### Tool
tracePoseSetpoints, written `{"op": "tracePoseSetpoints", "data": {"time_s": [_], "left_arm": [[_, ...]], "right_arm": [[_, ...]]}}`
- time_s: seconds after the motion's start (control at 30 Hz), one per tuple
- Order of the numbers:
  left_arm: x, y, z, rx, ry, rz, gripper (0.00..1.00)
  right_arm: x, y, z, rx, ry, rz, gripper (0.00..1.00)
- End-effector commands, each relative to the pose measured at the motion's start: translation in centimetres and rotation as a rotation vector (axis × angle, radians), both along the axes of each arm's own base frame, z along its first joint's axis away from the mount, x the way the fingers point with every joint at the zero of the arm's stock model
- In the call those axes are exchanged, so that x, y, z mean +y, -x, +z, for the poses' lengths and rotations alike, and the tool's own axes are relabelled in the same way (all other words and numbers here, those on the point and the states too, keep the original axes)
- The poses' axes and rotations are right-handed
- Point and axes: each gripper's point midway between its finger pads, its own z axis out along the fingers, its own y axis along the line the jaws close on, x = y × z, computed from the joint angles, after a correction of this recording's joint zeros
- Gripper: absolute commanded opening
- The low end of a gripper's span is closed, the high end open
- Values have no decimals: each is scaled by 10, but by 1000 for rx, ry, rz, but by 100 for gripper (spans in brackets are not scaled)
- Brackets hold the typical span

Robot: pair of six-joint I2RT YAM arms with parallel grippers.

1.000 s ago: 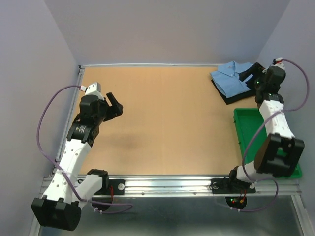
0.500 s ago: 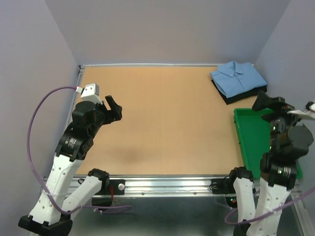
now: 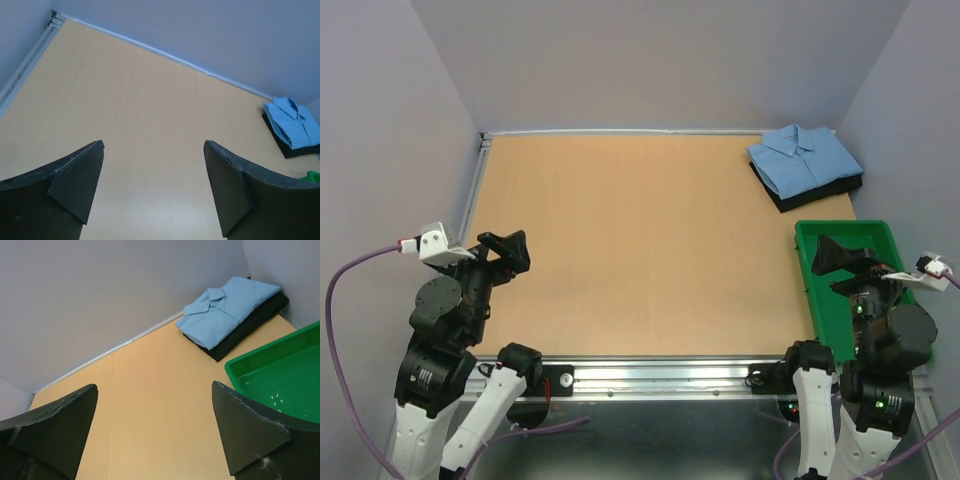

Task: Fold and stack the long sleeve shirts
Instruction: Neatly place the folded shirt to the corner

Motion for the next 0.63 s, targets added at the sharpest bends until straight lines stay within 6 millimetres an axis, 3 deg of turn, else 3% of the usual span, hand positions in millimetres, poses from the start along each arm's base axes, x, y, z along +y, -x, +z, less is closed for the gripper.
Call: {"op": "tracePoseSetpoints", "data": {"time_s": [0.0, 0.33, 0.6], "left_arm": [[12, 6, 10, -37, 28, 58, 93], [19, 16, 7, -18, 45, 89, 96], [16, 10, 6, -11, 35, 83, 96]], "right_arm": [[8, 8, 6, -58, -10, 38, 100], [20, 18, 7, -98, -4, 94, 100], [24, 19, 17, -107, -10, 117, 100]]}}
